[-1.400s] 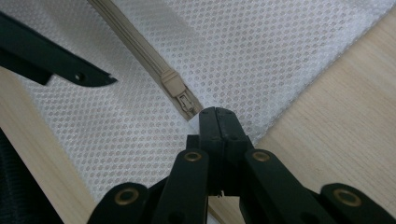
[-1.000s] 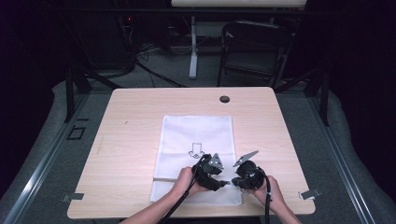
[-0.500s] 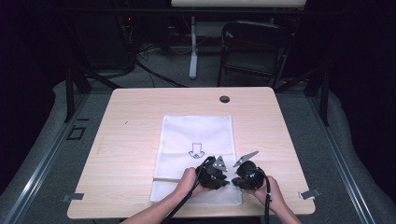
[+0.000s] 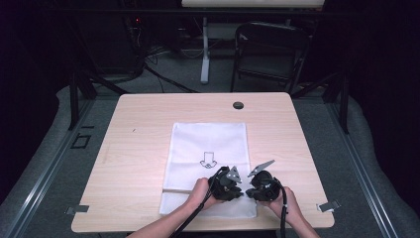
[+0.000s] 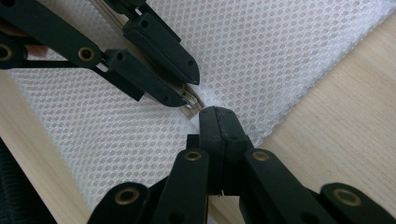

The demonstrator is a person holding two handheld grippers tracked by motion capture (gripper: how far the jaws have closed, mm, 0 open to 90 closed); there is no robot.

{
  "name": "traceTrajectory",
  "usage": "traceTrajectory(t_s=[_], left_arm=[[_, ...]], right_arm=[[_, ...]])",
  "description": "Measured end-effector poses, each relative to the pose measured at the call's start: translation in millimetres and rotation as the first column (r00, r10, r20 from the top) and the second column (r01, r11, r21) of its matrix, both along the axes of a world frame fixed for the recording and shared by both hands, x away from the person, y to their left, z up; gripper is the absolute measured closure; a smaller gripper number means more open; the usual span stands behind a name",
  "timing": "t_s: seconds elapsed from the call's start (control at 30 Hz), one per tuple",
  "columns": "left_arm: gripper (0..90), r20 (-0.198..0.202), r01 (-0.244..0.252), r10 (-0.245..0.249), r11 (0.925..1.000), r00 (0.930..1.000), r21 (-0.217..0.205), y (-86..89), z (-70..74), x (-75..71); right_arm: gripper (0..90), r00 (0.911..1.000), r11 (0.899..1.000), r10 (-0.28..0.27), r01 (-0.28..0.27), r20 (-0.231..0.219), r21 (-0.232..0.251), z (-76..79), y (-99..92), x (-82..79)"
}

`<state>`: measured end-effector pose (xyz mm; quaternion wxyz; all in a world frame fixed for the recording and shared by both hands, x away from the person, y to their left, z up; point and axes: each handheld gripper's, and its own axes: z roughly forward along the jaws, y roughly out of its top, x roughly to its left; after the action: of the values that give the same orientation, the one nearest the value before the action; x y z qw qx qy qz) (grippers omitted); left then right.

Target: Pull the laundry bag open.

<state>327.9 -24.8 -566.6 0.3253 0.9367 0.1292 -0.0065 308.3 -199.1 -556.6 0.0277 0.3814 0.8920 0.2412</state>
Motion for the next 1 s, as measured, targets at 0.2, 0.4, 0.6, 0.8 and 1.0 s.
traceTrajectory(t_s=[0.2,0.4,0.6,0.8,1.0], left_arm=[[81.7,-0.003,-0.008,0.008,1.0000,1.0000,0.004,0.7,1.7,-0.1],[81.8,-0.006,-0.009,0.009,0.9999,0.9999,0.005,1.6,3.4,-0.5],[81.7,-0.024,-0.019,0.019,0.9998,0.9995,-0.005,3.8,3.5,0.4],[81.8,-0.032,-0.017,0.017,0.9998,0.9994,-0.010,6.0,4.2,0.9],[81.8,-0.030,-0.017,0.017,0.9998,0.9994,-0.009,7.6,4.7,1.5]], right_arm=[[90.0,1.0000,1.000,0.005,-0.005,-0.003,-0.025,1.3,2.2,-0.3],[90.0,0.9999,1.000,0.004,-0.004,-0.012,-0.022,1.4,0.8,1.0],[90.0,0.9998,1.000,-0.002,0.002,-0.018,-0.006,0.6,0.0,1.6],[90.0,0.9999,1.000,-0.008,0.007,-0.011,-0.029,1.3,1.5,0.8],[90.0,0.9998,0.999,-0.022,0.022,-0.005,-0.026,0.9,2.3,-0.1]])
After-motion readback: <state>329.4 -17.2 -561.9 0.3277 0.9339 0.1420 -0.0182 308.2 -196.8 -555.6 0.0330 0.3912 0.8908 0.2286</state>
